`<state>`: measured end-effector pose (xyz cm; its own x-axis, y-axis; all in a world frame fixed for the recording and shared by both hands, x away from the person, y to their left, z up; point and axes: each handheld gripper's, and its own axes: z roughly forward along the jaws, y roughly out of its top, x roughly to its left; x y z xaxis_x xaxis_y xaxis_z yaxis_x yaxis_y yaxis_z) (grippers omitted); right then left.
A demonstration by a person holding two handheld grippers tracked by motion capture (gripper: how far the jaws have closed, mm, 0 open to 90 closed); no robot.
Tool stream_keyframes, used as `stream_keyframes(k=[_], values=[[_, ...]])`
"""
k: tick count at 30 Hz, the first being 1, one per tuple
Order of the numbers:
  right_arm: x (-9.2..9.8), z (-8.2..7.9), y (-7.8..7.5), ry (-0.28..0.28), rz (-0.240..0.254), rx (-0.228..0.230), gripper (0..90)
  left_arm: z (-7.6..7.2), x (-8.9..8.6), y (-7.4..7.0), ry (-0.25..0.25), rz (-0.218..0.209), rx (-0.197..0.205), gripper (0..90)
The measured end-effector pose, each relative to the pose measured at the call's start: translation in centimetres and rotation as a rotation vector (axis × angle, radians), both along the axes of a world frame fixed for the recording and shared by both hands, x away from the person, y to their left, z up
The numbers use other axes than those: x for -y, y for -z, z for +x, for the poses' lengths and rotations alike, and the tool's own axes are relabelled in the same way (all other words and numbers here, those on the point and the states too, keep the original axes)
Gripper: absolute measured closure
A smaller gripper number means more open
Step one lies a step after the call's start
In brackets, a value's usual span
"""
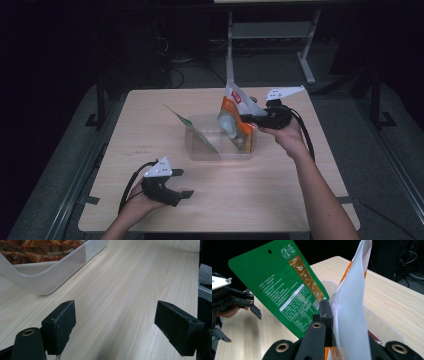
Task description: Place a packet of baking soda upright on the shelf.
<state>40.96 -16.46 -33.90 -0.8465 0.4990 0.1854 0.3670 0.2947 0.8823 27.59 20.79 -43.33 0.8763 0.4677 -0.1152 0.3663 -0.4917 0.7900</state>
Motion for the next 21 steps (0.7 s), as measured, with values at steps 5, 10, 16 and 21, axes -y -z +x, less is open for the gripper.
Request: stream_keyframes(k=[5,10,16,21], values=[[0.3,-0.3,0.1,0.016,0.003,0.006,89.9,0.0,0.1,0.0,0.002,0.002,0.000,16.9],[0.5,-0.5,-0.1,0.027,0.013,0.022,89.9,0.0,0.0,-0.1,-0.001,0.000,0.004,16.9],[0.4,-0.6,-0.3,0.033,0.013,0.023,89.9,0.0,0.0,-0.1,-0.001,-0.001,0.003,16.9],[-0.5,-0.3,1.0,0.035,-0.031,0.004,89.8,-0.1,0.1,-0.1,0.001,-0.004,0.003,16.9]])
